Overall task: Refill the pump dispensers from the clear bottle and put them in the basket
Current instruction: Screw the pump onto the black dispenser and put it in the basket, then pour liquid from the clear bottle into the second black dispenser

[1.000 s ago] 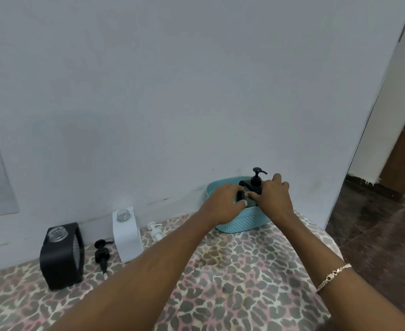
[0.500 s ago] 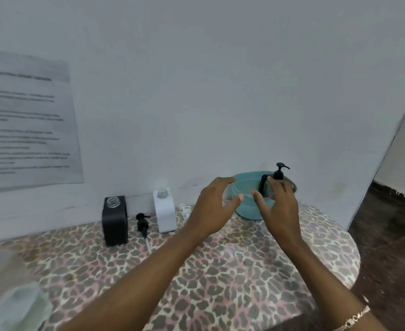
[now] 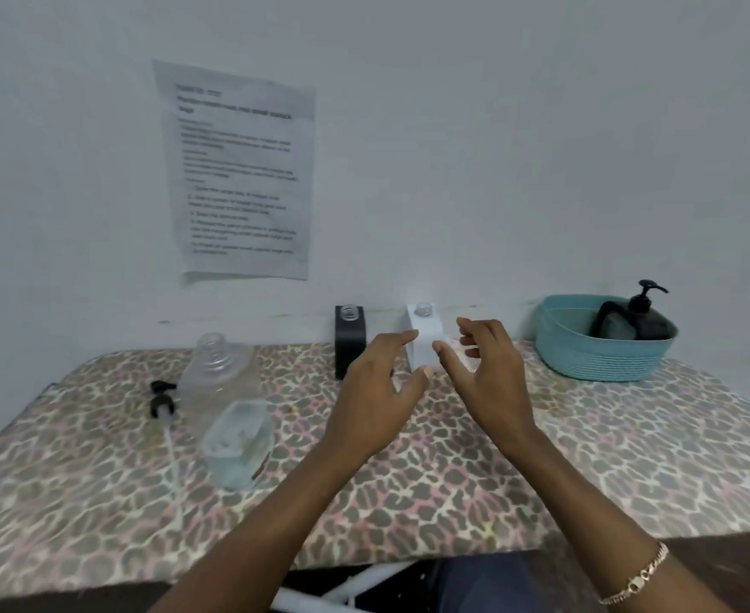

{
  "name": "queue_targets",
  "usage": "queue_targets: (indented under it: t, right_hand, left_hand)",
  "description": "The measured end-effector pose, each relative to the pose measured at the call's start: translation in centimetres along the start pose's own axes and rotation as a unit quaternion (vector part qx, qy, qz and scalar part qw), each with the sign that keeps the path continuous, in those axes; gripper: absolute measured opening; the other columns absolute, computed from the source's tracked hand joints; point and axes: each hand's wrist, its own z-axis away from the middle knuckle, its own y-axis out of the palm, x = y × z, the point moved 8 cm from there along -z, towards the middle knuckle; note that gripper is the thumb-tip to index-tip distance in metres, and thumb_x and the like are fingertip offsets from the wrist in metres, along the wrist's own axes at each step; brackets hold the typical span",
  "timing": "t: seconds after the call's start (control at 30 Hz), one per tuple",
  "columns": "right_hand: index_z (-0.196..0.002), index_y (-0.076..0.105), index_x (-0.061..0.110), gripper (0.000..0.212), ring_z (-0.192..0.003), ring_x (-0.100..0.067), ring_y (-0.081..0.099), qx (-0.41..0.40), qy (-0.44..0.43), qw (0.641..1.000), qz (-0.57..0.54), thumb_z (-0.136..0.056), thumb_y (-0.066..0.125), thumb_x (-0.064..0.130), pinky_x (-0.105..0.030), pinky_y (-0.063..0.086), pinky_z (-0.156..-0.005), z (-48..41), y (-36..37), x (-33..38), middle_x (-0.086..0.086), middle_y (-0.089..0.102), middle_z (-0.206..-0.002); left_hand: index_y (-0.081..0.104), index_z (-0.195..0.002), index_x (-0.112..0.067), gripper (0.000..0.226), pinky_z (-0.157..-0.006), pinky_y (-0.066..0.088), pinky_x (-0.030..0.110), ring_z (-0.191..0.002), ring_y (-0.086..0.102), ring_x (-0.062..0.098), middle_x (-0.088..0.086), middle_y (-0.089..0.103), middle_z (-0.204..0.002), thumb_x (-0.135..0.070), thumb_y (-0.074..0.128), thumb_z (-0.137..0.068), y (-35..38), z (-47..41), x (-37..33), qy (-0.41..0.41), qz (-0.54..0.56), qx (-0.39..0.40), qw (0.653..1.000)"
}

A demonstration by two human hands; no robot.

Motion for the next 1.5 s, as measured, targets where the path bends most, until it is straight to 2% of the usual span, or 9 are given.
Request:
queue_targets:
  t: [0.3, 0.53, 0.73, 0.9, 1.03, 1.13, 1.3, 1.43, 1.5]
  right_hand:
    - [-0.135, 0.061, 0.012, 0.048, -0.103, -0.010, 0.062, 0.078, -0.005, 0.997, -0.013, -0.099, 0.069, 0.042, -0.025, 0.051, -0.088, 1.0, 8.6, 5.0, 0.003, 0.058, -0.123]
    - [-0.133, 0.059, 0.011, 0.047, -0.103, -0.020, 0.061, 0.086, 0.004, 0.996, 0.033, -0.099, 0.065, 0.045, -0.036, 0.055, -0.088, -0.3, 12.9, 5.9, -0.001, 0.054, -0.121]
    - [-0.153, 0.040, 0.006, 0.070, -0.136, -0.027, 0.044, 0.048, 0.042, 0.997, 0.049, -0.098, 0.068, 0.038, -0.041, 0.044, -0.109, -1.3, 14.0, 5.8, -0.012, 0.046, -0.147]
    - [-0.158, 0.029, 0.007, 0.084, -0.132, -0.029, 0.051, 0.090, 0.115, 0.988, 0.049, -0.095, 0.071, 0.043, -0.041, 0.049, -0.102, -1.6, 17.3, 4.3, -0.012, 0.046, -0.149]
    - [-0.139, 0.045, 0.007, 0.069, -0.103, -0.023, 0.064, 0.095, 0.168, 0.981, 0.022, -0.090, 0.074, 0.047, -0.026, 0.054, -0.072, -1.6, 18.0, 3.0, -0.004, 0.063, -0.125]
    - [-0.126, 0.050, 0.009, 0.052, -0.086, -0.015, 0.057, 0.104, 0.188, 0.977, 0.009, -0.092, 0.074, 0.041, -0.013, 0.035, -0.054, -1.5, 18.4, 2.9, 0.000, 0.062, -0.107]
    - [-0.112, 0.051, 0.012, 0.036, -0.073, -0.002, 0.054, 0.103, 0.211, 0.972, -0.022, -0.093, 0.072, 0.034, -0.019, 0.039, -0.053, -1.4, 18.4, 2.7, -0.001, 0.064, -0.099]
    - [-0.113, 0.056, 0.011, 0.038, -0.081, -0.012, 0.063, 0.106, 0.200, 0.973, -0.043, -0.090, 0.072, 0.036, -0.025, 0.047, -0.058, -1.2, 17.4, 2.7, 0.003, 0.066, -0.097]
    - [-0.112, 0.058, 0.013, 0.036, -0.083, -0.013, 0.065, 0.110, 0.194, 0.973, -0.058, -0.088, 0.072, 0.036, -0.026, 0.050, -0.061, -0.8, 16.4, 2.9, 0.005, 0.066, -0.095]
  left_hand:
    - [0.059, -0.139, -0.017, 0.040, -0.105, 0.040, 0.011, -0.123, 0.058, 0.010, -0.003, 0.063, -0.132, -0.028, 0.060, -0.101, -8.1, 5.8, 0.2, 0.069, -0.151, -0.080, 0.983]
    - [0.072, -0.115, -0.001, 0.022, -0.100, 0.050, 0.036, -0.111, 0.060, 0.030, 0.015, 0.068, -0.116, -0.014, 0.071, -0.098, -13.1, 9.8, 0.1, 0.174, -0.285, -0.249, 0.909]
    - [0.051, -0.134, -0.015, 0.051, -0.109, 0.035, 0.030, -0.127, 0.035, 0.022, 0.011, 0.039, -0.140, -0.034, 0.074, -0.093, -15.9, 10.9, 3.3, 0.076, -0.206, -0.337, 0.916]
    - [0.032, -0.152, -0.012, 0.083, -0.116, 0.044, 0.046, -0.147, 0.034, 0.027, 0.010, 0.029, -0.155, -0.045, 0.078, -0.090, -16.0, 11.0, 8.9, -0.042, -0.084, -0.301, 0.949]
    - [0.027, -0.157, -0.023, 0.093, -0.100, 0.036, 0.001, -0.132, 0.040, -0.013, -0.005, 0.037, -0.154, -0.043, 0.083, -0.087, -15.3, 11.0, 10.5, -0.119, -0.023, -0.239, 0.963]
    - [0.029, -0.160, -0.022, 0.094, -0.101, 0.036, 0.008, -0.132, 0.042, -0.005, -0.011, 0.044, -0.153, -0.050, 0.081, -0.087, -14.8, 11.2, 11.0, -0.138, -0.039, -0.218, 0.965]
    - [0.040, -0.154, -0.017, 0.081, -0.092, 0.034, -0.005, -0.120, 0.052, -0.005, -0.004, 0.059, -0.142, -0.047, 0.080, -0.090, -14.5, 11.3, 11.6, -0.149, -0.045, -0.209, 0.965]
    - [0.048, -0.146, -0.013, 0.068, -0.081, 0.037, -0.006, -0.102, 0.054, -0.024, -0.010, 0.060, -0.123, -0.037, 0.081, -0.091, -14.4, 11.4, 11.6, -0.154, -0.040, -0.208, 0.965]
    - [0.051, -0.142, -0.011, 0.062, -0.078, 0.037, -0.006, -0.094, 0.055, -0.017, -0.010, 0.059, -0.119, -0.035, 0.079, -0.091, -14.4, 11.4, 11.4, -0.153, -0.041, -0.211, 0.965]
